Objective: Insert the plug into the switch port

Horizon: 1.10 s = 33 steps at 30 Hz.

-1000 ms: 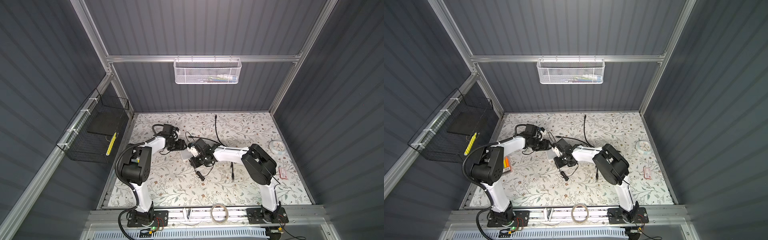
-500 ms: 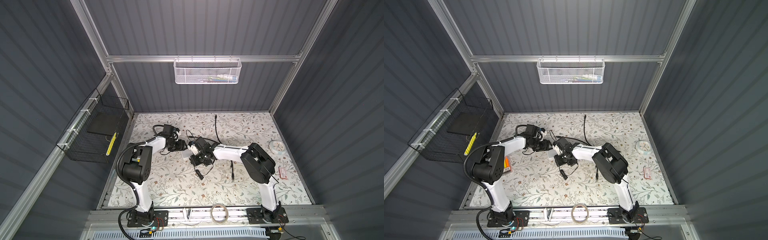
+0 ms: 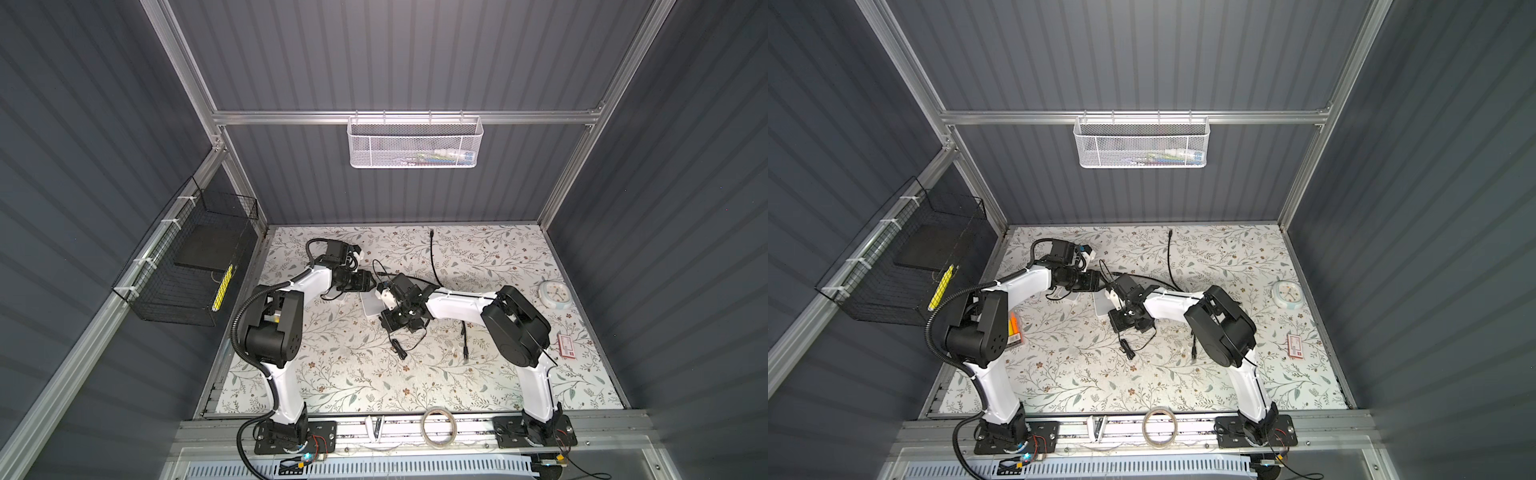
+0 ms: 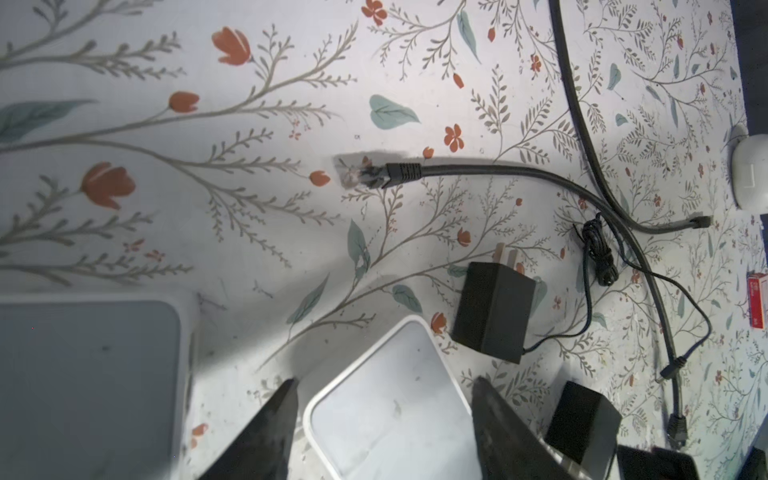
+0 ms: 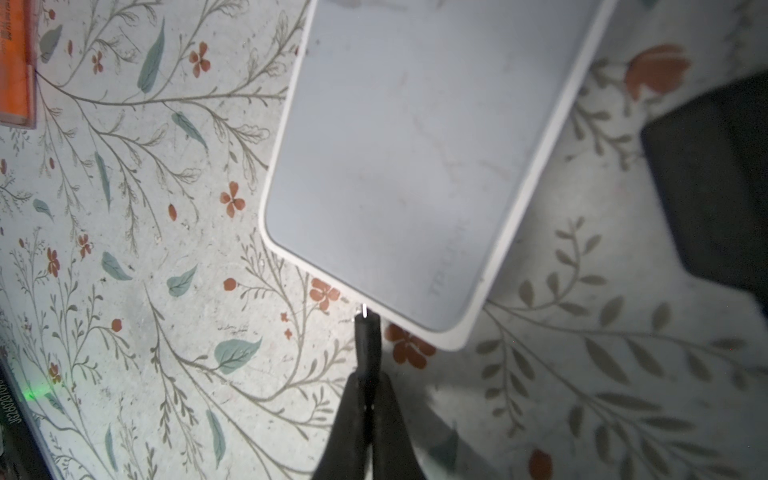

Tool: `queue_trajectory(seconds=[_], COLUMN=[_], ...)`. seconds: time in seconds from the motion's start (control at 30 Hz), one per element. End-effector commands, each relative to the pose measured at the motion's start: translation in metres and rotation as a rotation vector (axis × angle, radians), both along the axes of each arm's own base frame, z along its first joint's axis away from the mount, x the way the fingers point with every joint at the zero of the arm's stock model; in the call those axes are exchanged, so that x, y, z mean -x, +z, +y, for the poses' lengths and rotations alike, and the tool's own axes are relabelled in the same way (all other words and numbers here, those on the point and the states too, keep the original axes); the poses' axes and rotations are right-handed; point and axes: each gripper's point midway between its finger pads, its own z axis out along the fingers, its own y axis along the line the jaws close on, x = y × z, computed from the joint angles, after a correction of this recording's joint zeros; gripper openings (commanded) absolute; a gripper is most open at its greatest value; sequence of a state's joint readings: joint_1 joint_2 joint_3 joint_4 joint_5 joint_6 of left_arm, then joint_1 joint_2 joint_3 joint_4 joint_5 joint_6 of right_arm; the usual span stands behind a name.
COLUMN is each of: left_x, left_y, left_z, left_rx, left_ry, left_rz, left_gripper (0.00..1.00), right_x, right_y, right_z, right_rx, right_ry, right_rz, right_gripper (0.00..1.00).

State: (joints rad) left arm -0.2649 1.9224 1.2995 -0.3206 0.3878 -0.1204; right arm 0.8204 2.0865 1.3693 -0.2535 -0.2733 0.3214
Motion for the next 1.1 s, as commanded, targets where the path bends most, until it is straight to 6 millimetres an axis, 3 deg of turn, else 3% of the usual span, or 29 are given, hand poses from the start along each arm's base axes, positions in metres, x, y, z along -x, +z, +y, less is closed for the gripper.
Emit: queue_trajectory(seconds=[0.0, 0.23, 0.47, 0.6, 1.07], left_x=[0.001, -0.004, -0.002, 0.003, 0.015], left_y=[-0.017, -0.027, -0.029, -0.026, -0.034], left_z=[-0.006, -0.014, -0.019, -0.018, -0.012], left_rx=[-0.003, 0.026, 0.057, 0.054, 0.039], left_ry=[-0.071, -0.101, -0.115, -0.125, -0.115], left_rz=[0.029, 0.035, 0.047, 0.048, 0.072], left_gripper=[0.67, 0.65, 0.46, 0.4, 0.31], right_x=[0.002, 0.001, 0.002, 0.0, -0.006], right_y=[-0.02, -0.019, -0.021, -0.021, -0.019], right_z=[-0.015, -0.018, -0.019, -0.02, -0.031], right_rx=[0.07, 0.071, 0.073, 0.075, 0.096], right_ry=[-0.034, -0.044, -0.05, -0.056, -0.094], right_rz=[0.041, 0.037, 0.043, 0.039, 0.028], right_gripper=[0.0, 0.0, 0.0, 0.0, 0.0])
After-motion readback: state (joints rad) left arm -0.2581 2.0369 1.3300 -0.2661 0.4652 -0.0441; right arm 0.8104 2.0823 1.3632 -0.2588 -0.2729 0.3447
